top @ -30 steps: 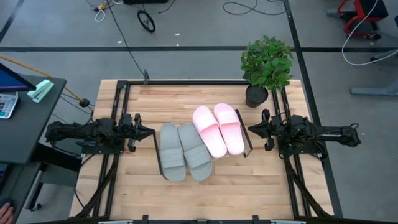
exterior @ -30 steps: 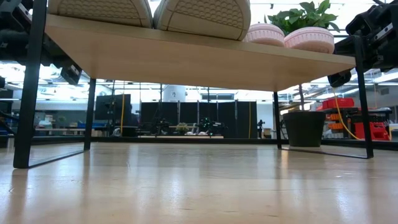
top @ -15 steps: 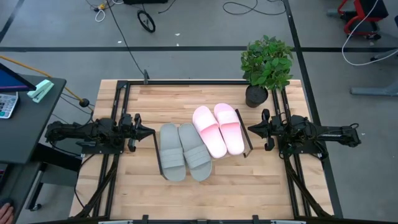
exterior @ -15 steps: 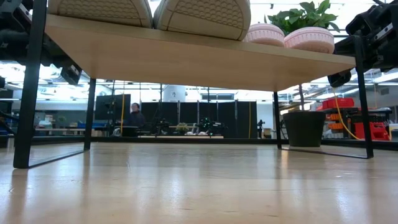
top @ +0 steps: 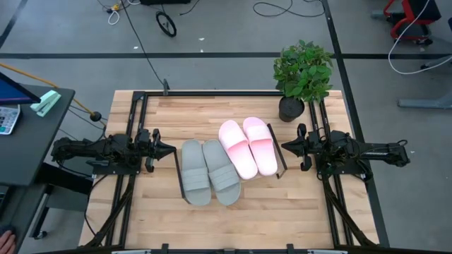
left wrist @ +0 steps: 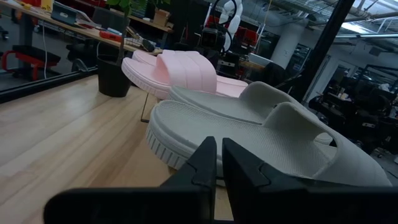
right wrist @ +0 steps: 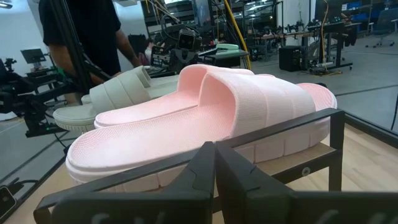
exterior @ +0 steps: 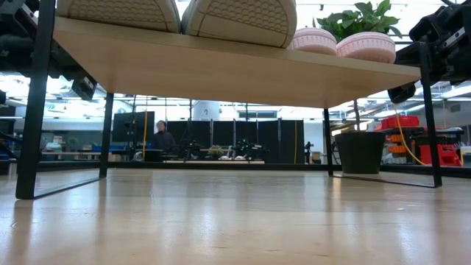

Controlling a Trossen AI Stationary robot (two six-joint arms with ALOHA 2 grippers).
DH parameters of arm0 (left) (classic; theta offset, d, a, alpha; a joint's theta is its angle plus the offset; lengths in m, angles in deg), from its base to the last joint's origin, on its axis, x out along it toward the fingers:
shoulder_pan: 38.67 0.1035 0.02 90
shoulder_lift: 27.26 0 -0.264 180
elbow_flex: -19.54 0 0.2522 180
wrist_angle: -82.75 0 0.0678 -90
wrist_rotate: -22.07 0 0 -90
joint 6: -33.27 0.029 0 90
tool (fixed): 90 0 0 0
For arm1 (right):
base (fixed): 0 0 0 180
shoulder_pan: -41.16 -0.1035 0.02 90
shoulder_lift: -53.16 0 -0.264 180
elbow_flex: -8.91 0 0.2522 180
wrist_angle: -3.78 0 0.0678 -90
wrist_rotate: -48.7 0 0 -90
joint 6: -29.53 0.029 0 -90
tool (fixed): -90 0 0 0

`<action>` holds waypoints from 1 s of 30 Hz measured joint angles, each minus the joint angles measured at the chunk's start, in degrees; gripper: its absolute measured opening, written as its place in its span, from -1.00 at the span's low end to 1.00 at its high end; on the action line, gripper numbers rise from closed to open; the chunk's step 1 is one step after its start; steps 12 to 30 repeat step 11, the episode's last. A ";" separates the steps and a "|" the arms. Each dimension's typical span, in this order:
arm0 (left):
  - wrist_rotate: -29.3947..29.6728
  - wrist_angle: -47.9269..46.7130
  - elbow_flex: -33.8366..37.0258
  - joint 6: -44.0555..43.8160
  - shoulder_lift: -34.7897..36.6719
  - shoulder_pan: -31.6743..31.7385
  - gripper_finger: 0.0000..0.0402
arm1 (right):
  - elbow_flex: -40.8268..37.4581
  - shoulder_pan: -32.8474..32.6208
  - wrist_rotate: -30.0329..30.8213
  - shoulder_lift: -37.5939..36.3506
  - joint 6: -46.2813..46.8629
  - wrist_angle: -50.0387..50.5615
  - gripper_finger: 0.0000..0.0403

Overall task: Pick and place slides into the shelf
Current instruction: Return to Home Position

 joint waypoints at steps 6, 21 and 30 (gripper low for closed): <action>0.03 -0.02 0.00 0.00 0.00 0.01 -0.89 | 0.00 0.02 0.00 0.00 0.00 0.02 -0.91; 0.03 -0.02 0.00 0.02 -0.01 0.02 -0.91 | 0.00 0.00 0.00 0.00 0.00 0.00 -0.91; 0.03 -0.02 0.00 0.02 -0.01 0.02 -0.91 | 0.00 0.00 0.00 0.00 0.00 0.00 -0.91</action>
